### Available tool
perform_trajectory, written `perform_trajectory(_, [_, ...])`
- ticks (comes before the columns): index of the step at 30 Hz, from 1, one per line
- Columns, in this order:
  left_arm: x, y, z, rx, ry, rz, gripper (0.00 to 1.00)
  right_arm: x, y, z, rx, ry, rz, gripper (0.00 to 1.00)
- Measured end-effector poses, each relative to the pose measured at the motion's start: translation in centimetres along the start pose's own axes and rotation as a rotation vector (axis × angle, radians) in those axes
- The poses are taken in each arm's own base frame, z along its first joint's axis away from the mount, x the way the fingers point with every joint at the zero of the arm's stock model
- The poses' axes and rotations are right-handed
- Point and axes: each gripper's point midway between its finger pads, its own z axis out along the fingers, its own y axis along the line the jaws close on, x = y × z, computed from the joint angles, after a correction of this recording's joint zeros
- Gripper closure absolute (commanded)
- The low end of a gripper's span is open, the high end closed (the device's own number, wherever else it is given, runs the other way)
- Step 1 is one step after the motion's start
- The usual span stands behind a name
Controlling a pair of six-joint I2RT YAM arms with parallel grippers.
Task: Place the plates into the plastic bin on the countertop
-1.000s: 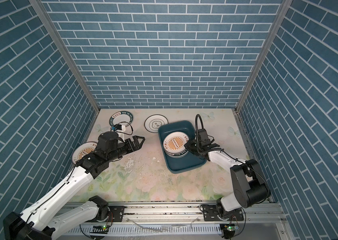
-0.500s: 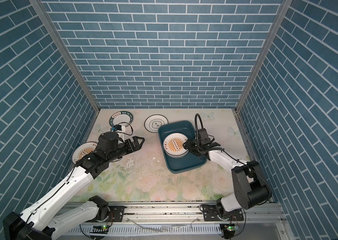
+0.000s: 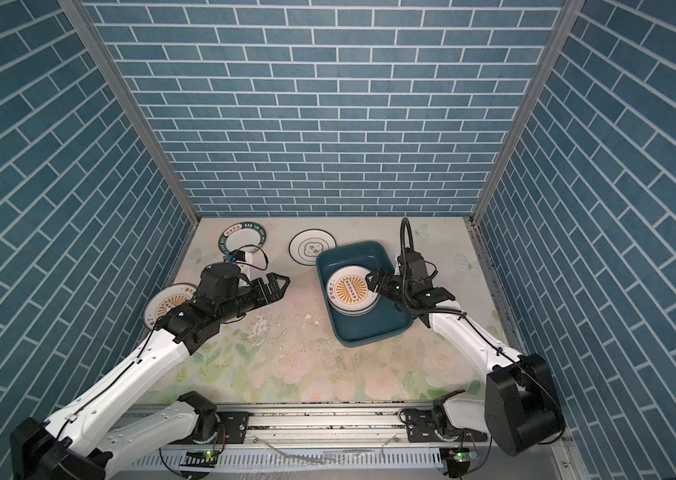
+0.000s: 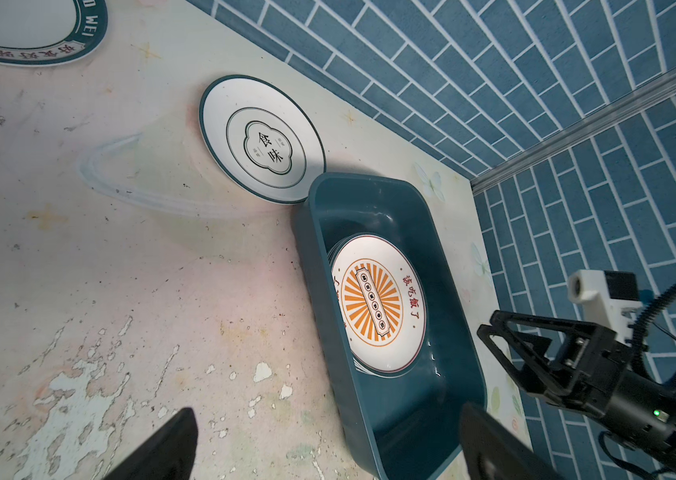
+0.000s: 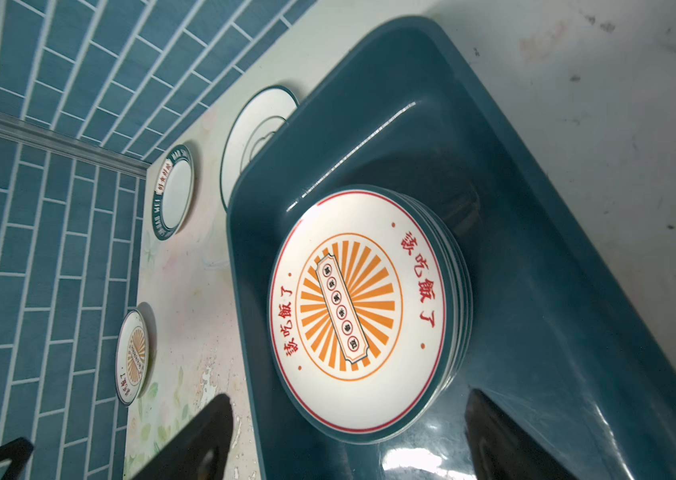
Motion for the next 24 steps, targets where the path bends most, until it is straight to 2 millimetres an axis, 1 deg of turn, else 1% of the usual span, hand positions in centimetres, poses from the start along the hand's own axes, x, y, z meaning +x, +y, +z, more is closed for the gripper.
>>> perform_trajectory(1, [0.0, 0.1, 0.2, -0.004, 0.003, -0.001, 0.0, -0.3, 0.3, -0.4, -0.009, -0.016, -0.011, 0.07])
perform_trajectory(4, [0.2, 0.5, 0.9, -0.02, 0.017, -0.007, 0.0, -1.3, 1.3, -1.9, -0.048, -0.079, -0.046, 0.05])
perform_trajectory(5, [0.3, 0.8, 1.2, -0.027, 0.025, -0.01, 0.0, -1.5, 1.5, -2.3, -0.057, -0.098, -0.057, 0.05])
perform_trajectory(6, [0.3, 1.1, 1.5, -0.037, 0.031, -0.016, 0.0, -1.7, 1.7, -2.8, -0.067, -0.116, -0.066, 0.02])
perform_trajectory(8, [0.3, 1.8, 2.2, -0.056, 0.044, -0.03, 0.0, -2.0, 2.0, -3.3, -0.08, -0.14, -0.081, 0.02])
perform_trajectory(14, [-0.4, 4.5, 5.5, -0.114, 0.082, -0.094, 0.0, -2.4, 2.5, -4.8, -0.099, -0.188, -0.125, 0.01])
perform_trajectory(17, [-0.7, 5.8, 7.3, -0.126, 0.093, -0.138, 0.01, -2.6, 2.7, -5.2, -0.103, -0.2, -0.135, 0.01])
perform_trajectory(20, [-1.0, 7.1, 9.2, -0.147, 0.111, -0.17, 0.01, -2.5, 2.6, -5.2, -0.098, -0.196, -0.134, 0.01])
perform_trajectory(24, [-1.8, 7.7, 11.5, -0.155, 0.117, -0.189, 0.0, -2.2, 2.1, -5.1, -0.08, -0.191, -0.14, 0.01])
